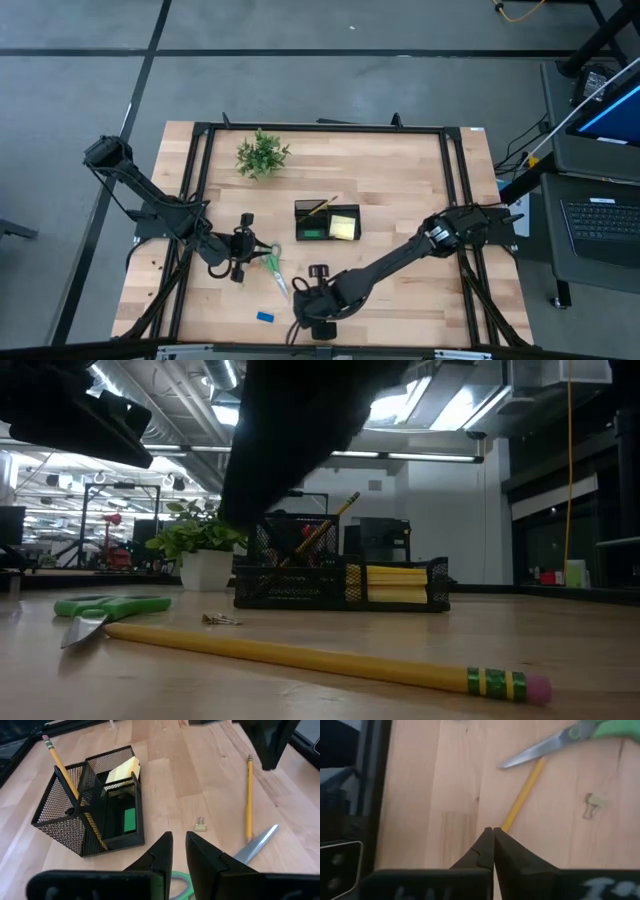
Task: Pick and place office supplies into organizer
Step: Put the yellow pencil into the black desk organizer
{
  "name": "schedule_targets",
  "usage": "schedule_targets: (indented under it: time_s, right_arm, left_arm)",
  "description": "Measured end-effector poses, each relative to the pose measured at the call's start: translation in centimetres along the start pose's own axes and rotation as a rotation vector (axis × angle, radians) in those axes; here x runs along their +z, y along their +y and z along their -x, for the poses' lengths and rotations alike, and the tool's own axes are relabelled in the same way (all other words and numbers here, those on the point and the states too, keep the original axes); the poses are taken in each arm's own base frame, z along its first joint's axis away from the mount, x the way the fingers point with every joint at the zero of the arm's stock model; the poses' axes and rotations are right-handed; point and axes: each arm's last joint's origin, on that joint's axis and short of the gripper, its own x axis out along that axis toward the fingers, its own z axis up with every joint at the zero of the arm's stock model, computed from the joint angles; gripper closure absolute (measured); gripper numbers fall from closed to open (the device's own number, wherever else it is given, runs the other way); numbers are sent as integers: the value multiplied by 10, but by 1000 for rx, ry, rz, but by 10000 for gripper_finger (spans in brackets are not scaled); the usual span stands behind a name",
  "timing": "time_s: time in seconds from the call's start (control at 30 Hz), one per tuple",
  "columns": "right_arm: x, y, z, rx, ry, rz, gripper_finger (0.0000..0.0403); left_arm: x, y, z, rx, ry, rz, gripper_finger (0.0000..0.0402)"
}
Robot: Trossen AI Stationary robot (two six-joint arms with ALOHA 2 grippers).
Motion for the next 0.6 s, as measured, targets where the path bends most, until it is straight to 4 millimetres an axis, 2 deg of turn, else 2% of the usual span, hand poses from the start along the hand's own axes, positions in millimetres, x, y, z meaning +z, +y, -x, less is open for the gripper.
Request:
schedule_targets:
  time_s: [0.17,0.3,0.47,0.6]
  right_arm:
    - [0,-7,-12,-4,26,-91,371]
    - [0,-10,-17,1,36,-100,337]
    - [0,-9,-17,6,36,-125,284]
    - [1,-11,-18,3,29,-156,260]
  left_arm:
    - [0,0,0,1,1,-7,353]
    - [0,0,0,1,0,-7,354]
    - [0,0,0,1,0,2,349]
    - [0,0,0,1,0,2,348]
